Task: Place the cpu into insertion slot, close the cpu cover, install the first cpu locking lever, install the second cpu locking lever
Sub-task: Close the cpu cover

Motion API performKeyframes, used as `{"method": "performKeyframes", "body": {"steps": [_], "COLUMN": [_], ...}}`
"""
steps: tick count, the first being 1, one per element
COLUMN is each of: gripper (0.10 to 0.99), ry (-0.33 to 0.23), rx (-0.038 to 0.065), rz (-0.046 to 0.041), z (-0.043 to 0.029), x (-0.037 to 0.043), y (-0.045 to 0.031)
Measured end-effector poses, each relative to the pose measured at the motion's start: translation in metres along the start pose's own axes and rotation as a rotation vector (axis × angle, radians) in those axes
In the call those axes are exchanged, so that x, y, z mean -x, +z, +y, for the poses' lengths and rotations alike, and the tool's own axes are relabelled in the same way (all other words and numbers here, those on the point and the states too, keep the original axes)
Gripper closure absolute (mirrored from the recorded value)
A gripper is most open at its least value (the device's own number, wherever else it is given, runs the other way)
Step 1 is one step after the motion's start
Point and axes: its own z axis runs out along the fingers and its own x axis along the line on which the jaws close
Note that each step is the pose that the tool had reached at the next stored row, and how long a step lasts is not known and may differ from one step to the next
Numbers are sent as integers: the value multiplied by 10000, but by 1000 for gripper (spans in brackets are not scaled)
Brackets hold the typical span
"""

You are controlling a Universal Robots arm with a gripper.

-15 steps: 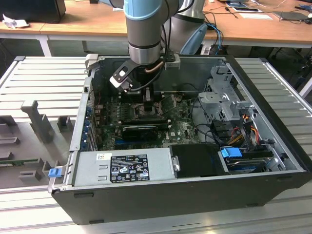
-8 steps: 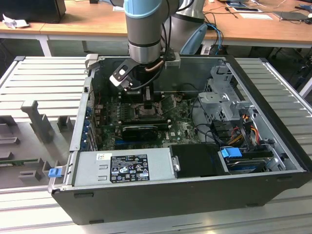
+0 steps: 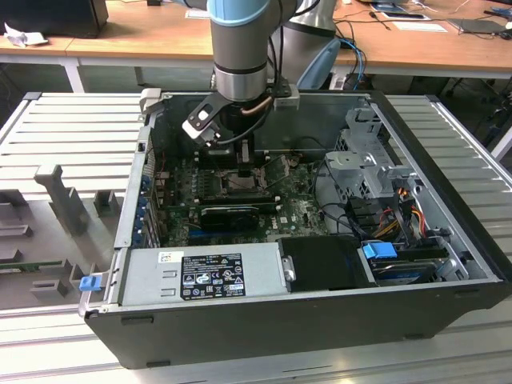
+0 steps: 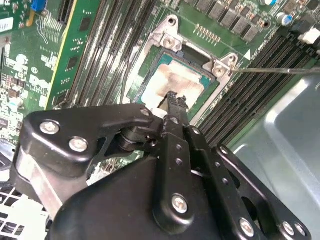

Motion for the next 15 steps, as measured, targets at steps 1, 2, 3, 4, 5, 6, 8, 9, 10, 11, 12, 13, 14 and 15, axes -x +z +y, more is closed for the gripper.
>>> {"method": "performKeyframes", "body": {"steps": [1,2,3,4,5,6,8,9,10,11,12,13,14,15], "gripper": [980,980,980,980,980,980,980,980,980,980,980,980,980,980], "ry": [2,1,2,3,6,5,4,2,4,4,4,4,4,4], "rx": [-141,-198,-235,-298,-308,-309,-307,-307,-308,-308,-308,-309,-322,-326], "rz": [-3,-3,-6,-7,-6,-6,-4,-3,-6,-7,-6,-6,-7,-6], "z": [49,67,77,89,91,93,93,94,93,93,93,99,122,154], "x": [-1,-1,-1,-2,-3,-3,-3,4,16,26,40,67,78,79], "y": [4,5,1,-20,-49,-67,-76,-76,-73,-72,-72,-72,-70,-67]}}
